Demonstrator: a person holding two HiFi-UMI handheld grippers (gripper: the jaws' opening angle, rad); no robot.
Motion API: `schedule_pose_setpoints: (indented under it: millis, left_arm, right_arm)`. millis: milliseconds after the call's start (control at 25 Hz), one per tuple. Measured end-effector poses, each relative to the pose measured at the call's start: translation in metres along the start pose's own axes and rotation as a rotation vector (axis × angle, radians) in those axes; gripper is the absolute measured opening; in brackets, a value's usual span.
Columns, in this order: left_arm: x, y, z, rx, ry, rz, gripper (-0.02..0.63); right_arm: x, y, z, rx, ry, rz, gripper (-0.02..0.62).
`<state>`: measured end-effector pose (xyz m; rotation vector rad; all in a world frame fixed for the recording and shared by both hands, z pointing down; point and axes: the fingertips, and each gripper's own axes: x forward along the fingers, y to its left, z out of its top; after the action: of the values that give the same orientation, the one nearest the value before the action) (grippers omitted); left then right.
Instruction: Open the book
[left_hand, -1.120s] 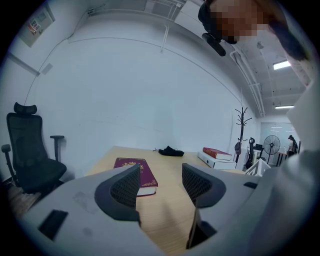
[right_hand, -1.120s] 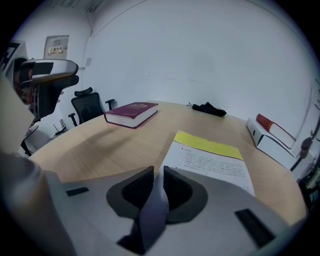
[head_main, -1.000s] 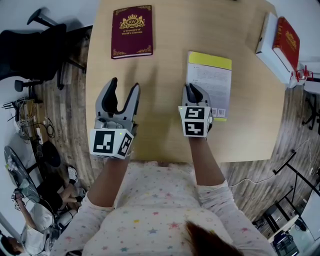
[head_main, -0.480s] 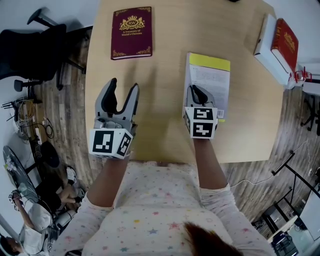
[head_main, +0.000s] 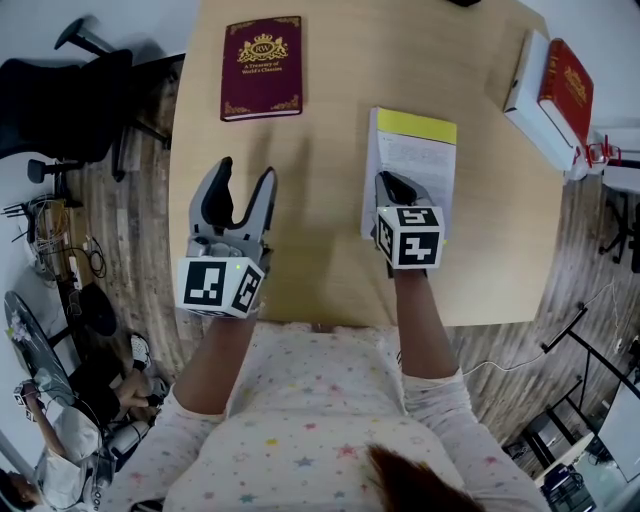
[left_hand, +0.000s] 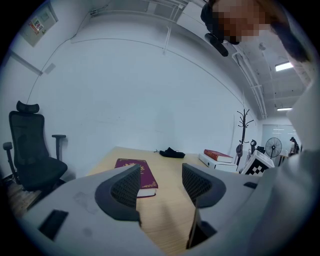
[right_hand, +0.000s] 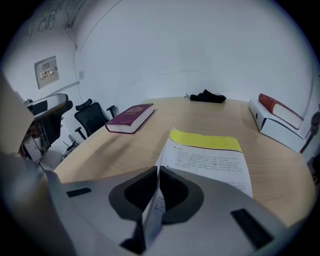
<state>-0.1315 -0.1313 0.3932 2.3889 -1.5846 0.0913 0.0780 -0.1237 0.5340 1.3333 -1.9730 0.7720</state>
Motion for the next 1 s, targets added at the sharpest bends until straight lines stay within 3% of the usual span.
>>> schedule_pose_setpoints:
  millis: [840,1000]
  left_arm:
    - [-0.010,-0.012,0.025,0.039,-0.046,0.008,0.241]
    - [-0.011,-0.016,0.035,0.048,-0.063,0.003,0.179]
  right_arm:
    - [-0.033,-0.017,0.015,0.044,-0.106,0.046,0.006]
    - [-0.037,-0.019,0.018,0.045,-0.110,0.050,0.006]
